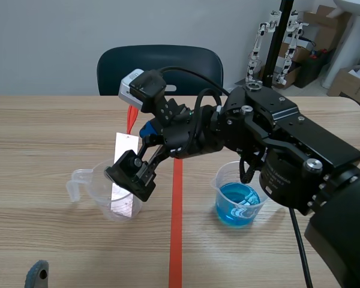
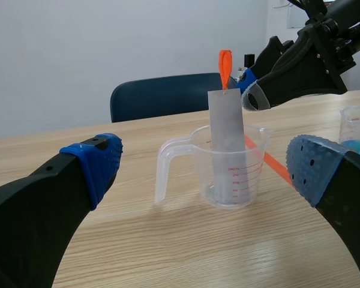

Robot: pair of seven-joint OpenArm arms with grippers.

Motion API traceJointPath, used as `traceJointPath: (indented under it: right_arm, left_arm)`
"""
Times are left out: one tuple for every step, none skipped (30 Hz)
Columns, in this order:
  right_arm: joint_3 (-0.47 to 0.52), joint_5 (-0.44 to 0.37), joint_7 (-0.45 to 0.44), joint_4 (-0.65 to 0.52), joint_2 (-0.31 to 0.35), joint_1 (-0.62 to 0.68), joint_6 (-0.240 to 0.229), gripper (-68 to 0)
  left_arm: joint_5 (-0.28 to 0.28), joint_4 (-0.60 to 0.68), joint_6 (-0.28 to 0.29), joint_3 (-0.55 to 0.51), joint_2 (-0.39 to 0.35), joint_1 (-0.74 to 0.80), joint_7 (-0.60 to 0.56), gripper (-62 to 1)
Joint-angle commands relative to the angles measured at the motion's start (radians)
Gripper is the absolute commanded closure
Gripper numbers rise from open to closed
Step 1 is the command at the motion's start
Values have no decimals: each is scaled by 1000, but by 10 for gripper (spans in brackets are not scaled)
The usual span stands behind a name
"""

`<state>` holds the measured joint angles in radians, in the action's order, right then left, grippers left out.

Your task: Do the redox reaction experiment. put the plate into the left beaker

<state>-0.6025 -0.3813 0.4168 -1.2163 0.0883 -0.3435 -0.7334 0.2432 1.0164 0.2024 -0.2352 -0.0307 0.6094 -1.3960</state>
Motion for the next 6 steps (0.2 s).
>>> traceJointPath:
  right_arm:
    - [5, -6, -12, -6, -11, -24, -12, -679]
    - [5, -6, -12, -6, -11, -24, -12, -679]
    - [5, -6, -12, -6, -11, -24, -12, -679]
    - [5, -6, -12, -6, -11, -24, -12, -679]
    - [5, -6, -12, -6, -11, -24, -12, -679]
    - [5, -6, -12, -6, -11, -24, -12, -679]
  left_arm:
    - [-3, 18, 2, -2, -3, 8, -17, -577]
    - [-3, 18, 2, -2, -3, 8, -17, -577]
    - [-3, 18, 2, -2, -3, 8, -17, -577]
    - [-3, 18, 2, -2, -3, 8, -17, -577]
    - [-3, 18, 2, -2, -3, 8, -17, -577]
    - [-3, 18, 2, -2, -3, 8, -17, -577]
